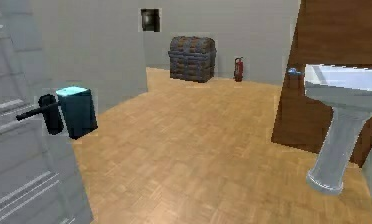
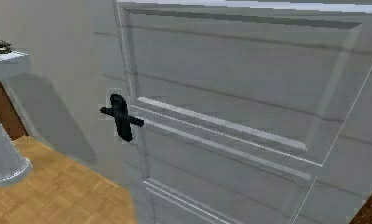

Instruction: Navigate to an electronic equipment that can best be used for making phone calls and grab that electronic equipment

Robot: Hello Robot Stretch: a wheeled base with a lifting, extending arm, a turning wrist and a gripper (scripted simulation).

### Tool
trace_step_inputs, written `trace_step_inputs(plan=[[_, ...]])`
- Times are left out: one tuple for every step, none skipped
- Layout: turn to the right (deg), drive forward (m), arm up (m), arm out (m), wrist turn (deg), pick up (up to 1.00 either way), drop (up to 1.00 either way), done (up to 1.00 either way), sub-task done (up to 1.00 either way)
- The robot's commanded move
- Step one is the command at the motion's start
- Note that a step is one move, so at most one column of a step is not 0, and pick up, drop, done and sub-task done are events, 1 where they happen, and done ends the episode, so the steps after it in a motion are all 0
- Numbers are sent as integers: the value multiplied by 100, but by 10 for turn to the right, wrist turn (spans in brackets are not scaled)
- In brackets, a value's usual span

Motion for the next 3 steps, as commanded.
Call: trace_step_inputs(plan=[[0,20,0,0,0,0,0,0,0],[0,100,0,0,0,0,0,0,0],[0,30,0,0,0,0,0,0,0]])
